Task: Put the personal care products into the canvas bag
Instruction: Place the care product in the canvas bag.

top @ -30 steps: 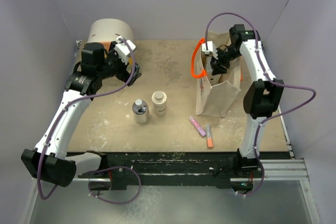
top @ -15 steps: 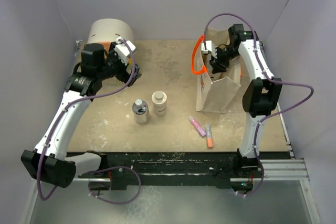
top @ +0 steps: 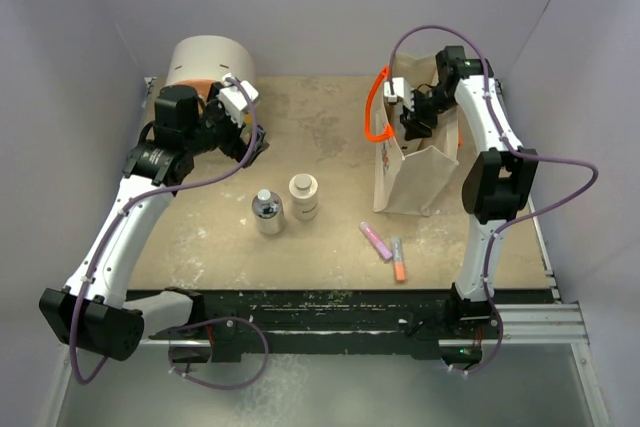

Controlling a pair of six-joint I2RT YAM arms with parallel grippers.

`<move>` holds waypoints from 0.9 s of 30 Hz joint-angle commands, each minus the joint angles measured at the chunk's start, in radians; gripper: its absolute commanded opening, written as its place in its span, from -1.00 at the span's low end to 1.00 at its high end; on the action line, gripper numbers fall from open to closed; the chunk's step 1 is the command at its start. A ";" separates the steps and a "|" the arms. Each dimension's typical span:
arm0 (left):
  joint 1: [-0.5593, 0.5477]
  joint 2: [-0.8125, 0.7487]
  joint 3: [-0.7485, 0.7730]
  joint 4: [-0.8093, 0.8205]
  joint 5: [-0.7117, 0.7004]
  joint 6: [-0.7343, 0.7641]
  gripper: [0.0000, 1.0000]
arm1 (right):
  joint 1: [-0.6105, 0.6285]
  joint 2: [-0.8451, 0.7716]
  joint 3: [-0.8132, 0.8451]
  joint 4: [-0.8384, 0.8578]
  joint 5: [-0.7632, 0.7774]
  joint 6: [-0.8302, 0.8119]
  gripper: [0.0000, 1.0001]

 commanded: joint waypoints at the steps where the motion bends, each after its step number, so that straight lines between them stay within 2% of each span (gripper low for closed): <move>1: -0.002 -0.028 -0.006 0.041 0.027 0.015 0.99 | -0.010 -0.019 0.065 -0.010 -0.054 -0.049 -1.00; 6: -0.002 -0.032 -0.006 0.041 0.029 0.014 0.99 | -0.008 -0.012 0.065 -0.160 -0.053 -0.073 -1.00; 27: -0.002 -0.052 -0.013 0.040 0.047 0.005 0.99 | 0.086 -0.377 -0.402 -0.166 -0.178 0.170 -1.00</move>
